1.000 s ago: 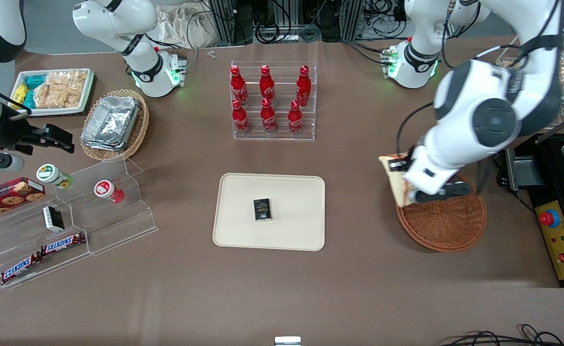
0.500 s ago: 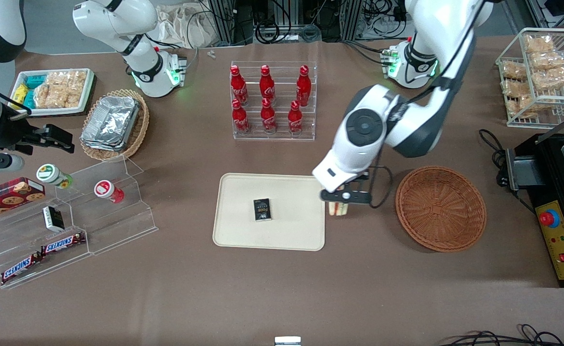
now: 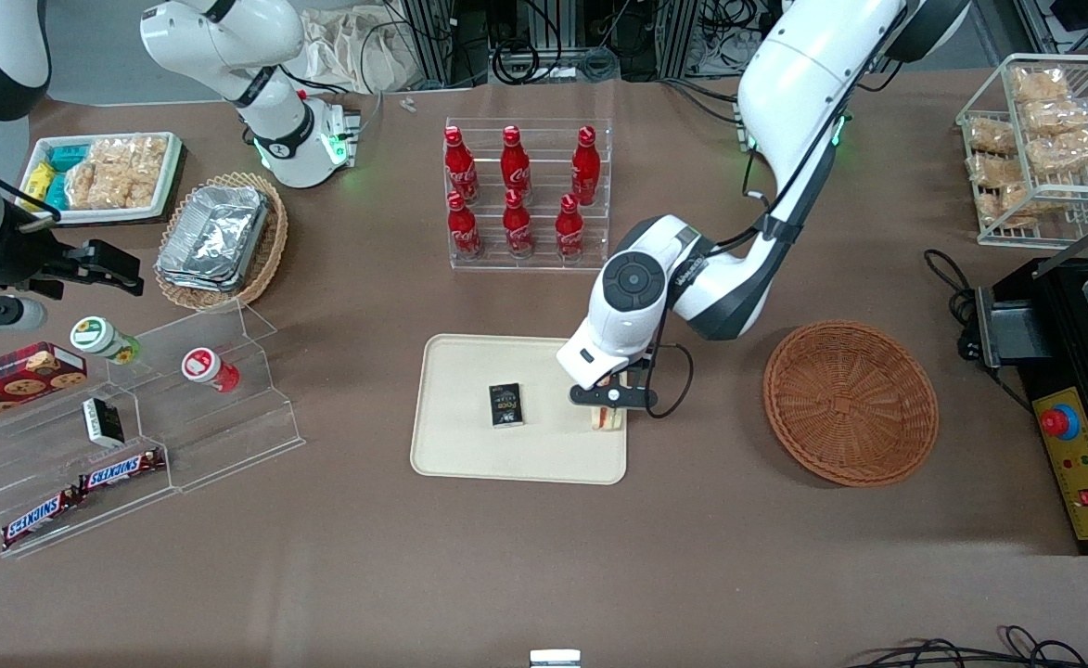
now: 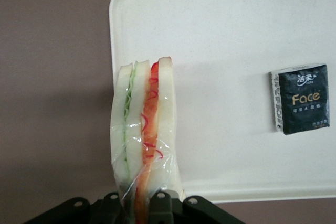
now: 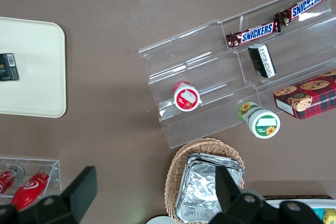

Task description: Place sandwich from basket to tray

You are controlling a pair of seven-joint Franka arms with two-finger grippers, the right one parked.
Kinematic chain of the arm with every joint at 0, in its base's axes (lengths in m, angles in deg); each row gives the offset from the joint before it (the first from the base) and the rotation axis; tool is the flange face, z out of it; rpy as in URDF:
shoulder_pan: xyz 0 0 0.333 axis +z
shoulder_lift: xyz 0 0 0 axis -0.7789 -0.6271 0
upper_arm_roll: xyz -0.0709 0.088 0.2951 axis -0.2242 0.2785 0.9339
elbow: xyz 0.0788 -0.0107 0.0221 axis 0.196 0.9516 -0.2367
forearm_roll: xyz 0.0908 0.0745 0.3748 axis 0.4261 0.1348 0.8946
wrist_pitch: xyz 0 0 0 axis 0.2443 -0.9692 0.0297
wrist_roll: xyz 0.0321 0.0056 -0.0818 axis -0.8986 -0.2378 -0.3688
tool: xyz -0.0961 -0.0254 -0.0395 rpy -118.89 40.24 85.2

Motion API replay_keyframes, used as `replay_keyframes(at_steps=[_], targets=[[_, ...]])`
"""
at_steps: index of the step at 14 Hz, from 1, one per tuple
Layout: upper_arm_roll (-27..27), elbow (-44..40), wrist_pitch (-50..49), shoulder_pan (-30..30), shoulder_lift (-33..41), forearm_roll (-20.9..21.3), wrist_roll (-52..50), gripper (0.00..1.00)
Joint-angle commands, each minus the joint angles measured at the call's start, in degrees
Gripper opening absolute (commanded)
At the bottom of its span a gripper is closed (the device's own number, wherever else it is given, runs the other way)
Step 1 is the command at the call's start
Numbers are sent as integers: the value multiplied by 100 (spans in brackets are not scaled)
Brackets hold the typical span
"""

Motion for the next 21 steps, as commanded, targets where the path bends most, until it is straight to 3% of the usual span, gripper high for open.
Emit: replay_keyframes(at_steps=[1, 2, 3, 4, 5, 9, 12, 14, 21], targets=[[40, -140, 286, -74, -227, 134, -145, 17], [40, -131, 313, -74, -253, 134, -154, 21], [40, -122, 305, -57, -254, 117, -162, 38], [40, -113, 296, -31, -254, 47, -162, 78], [40, -113, 261, -22, -254, 29, -171, 99], [40, -122, -282, 127, 79, 3, -303, 99], [23, -166, -1187, 514, 685, -383, -23, 99], [23, -236, -1837, 821, 1115, -551, 241, 99], [58, -562, -3807, 2217, 2355, -560, 1243, 99]])
